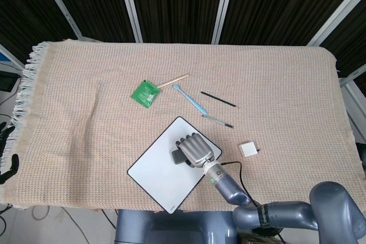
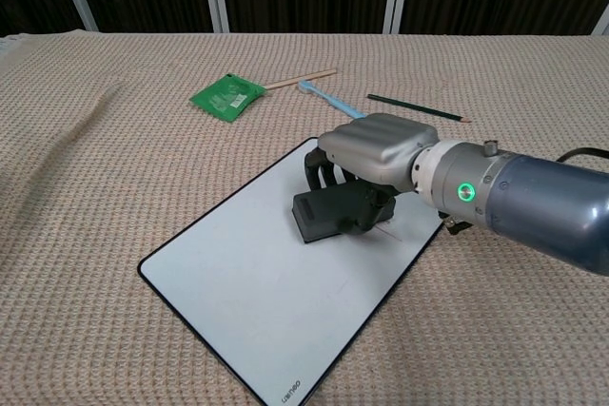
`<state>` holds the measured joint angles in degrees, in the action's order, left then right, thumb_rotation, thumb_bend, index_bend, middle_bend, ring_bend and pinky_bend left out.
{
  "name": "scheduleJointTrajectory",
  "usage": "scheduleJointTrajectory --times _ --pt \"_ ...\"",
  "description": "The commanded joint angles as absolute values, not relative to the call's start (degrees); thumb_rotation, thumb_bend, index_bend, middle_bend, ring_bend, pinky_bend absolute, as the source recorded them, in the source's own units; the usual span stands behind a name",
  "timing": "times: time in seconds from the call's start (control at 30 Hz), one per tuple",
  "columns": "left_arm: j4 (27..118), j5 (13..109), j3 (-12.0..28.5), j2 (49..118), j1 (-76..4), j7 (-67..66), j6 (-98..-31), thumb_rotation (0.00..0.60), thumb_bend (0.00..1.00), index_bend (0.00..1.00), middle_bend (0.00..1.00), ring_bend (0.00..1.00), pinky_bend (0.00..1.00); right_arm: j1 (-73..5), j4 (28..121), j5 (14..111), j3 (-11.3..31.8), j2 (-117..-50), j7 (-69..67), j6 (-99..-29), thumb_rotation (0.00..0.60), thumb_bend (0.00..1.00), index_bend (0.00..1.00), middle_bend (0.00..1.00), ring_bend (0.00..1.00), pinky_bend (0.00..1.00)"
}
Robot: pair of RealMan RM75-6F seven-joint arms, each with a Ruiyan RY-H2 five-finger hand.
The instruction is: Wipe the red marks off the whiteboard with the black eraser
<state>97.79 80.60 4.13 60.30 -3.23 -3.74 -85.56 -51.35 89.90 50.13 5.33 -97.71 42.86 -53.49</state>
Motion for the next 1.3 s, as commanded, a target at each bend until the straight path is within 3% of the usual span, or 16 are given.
scheduleJointTrajectory --times 0.03,0.37,1.03,1.3 --pt "97.76 80.64 4.13 60.31 -3.24 -3.78 -85.59 0.600 0.53 0.09 0.01 0.00 0.00 -50.04 91.96 51.41 2.86 -95.92 42.51 -53.81 0.600 0.42 0.57 0.49 0.46 0.46" --pt "97.85 80.81 4.08 60.44 -3.23 -3.93 -85.70 0.600 0.53 0.10 0.01 0.00 0.00 -47.27 95.75 56.48 -1.59 -92.31 41.05 -55.38 0.600 0.42 0.57 0.49 0.46 0.46" --pt "97.91 80.62 4.35 60.16 -3.25 -3.46 -85.83 0.600 0.53 0.10 0.01 0.00 0.00 -51.32 86.05 49.50 6.45 -96.92 42.30 -54.77 0.600 0.42 0.57 0.50 0.46 0.47" --pt "97.79 80.93 4.17 60.21 -3.20 -3.54 -85.92 0.600 0.53 0.10 0.01 0.00 0.00 -50.28 89.78 46.70 7.90 -91.44 40.57 -55.27 0.600 0.42 0.57 0.49 0.46 0.47"
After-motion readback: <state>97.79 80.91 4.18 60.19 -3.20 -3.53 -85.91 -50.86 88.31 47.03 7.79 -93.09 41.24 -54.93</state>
